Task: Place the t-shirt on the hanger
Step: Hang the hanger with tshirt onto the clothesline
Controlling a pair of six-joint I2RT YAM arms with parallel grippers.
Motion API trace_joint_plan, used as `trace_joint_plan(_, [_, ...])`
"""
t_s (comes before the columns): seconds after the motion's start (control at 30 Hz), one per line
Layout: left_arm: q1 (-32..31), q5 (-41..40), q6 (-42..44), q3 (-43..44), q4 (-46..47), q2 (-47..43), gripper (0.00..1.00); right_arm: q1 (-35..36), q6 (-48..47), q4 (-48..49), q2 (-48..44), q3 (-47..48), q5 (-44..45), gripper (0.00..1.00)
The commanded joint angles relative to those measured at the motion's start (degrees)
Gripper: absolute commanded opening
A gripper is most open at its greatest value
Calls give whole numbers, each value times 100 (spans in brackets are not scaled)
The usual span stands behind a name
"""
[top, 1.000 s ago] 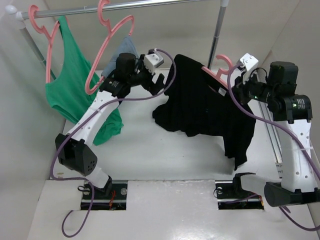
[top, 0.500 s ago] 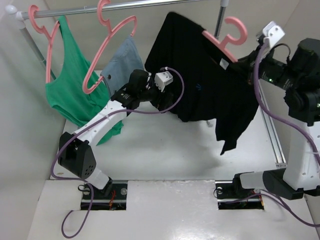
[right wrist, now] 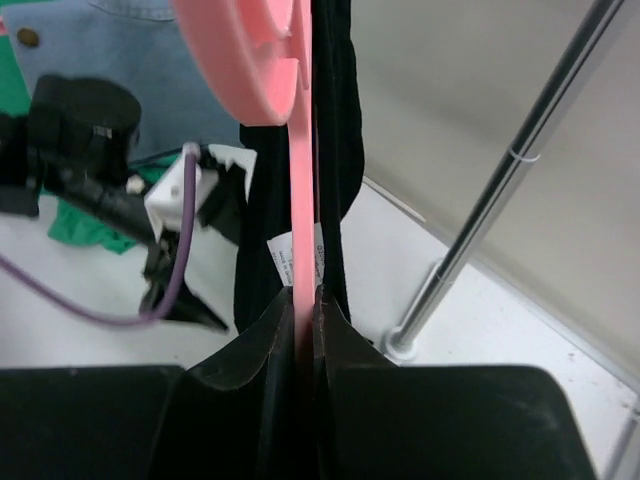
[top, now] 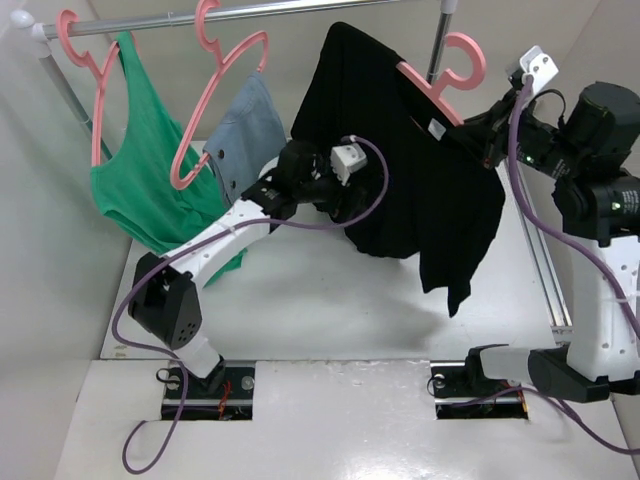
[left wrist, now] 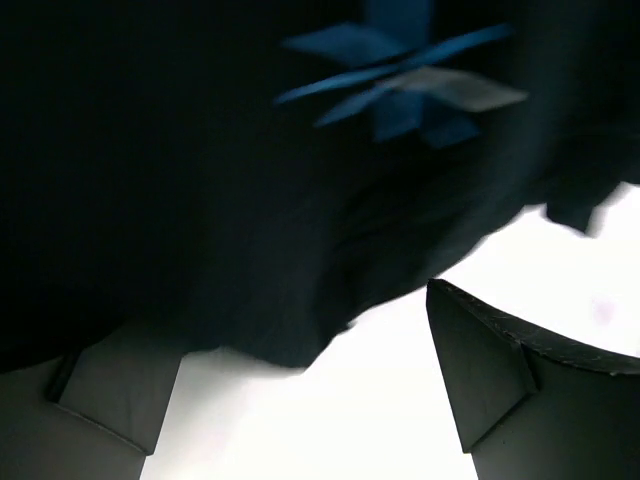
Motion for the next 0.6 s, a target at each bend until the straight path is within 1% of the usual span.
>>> trace_joint_plan(0.0, [-436,433,3,307,276,6,100,207,515,1592,-228,-74,4,0])
trace_joint_plan(0.03, [-507,294,3,307,276,6,100,277,516,1593,-176,-74,109,0])
trace_joint_plan(0.1, [-560,292,3,307,443,111,100,558,516,1593,-44,-135,320,0])
trace_joint_plan(0.2, [-665,371,-207,578,654,374,100,848,516,1392,219,-5,794,0])
trace_joint_plan(0.23, [-744,371,-260,649,724,436,98,901,516,1338,298,75,935,0])
trace_joint_plan(0.27, [-797,493,-260,702,803,489,94,901,516,1338,351,145,1189,0])
trace_joint_plan(0.3, [-858,573,-260,702,804,567,86,980,516,1338,404,198,1322,0])
trace_joint_plan(0.33, [-859,678,-260,702,873,568,59,980,516,1338,483,303,1454,0])
trace_joint_plan(0.37, [-859,810,-260,702,874,629,43,980,516,1338,484,304,1742,0])
trace_joint_plan(0.43, [-859,811,-260,597,874,630,7,980,516,1338,536,374,2060,0])
trace_joint_plan(0.47, [-859,811,-260,544,813,630,0,980,516,1416,536,427,2201,0])
trace_joint_plan(0.5, [-859,811,-104,474,717,552,0,980,516,1504,536,427,2428,0])
trace_joint_plan(0.57, [-920,811,204,298,585,464,0,980,454,1741,615,427,2492,0])
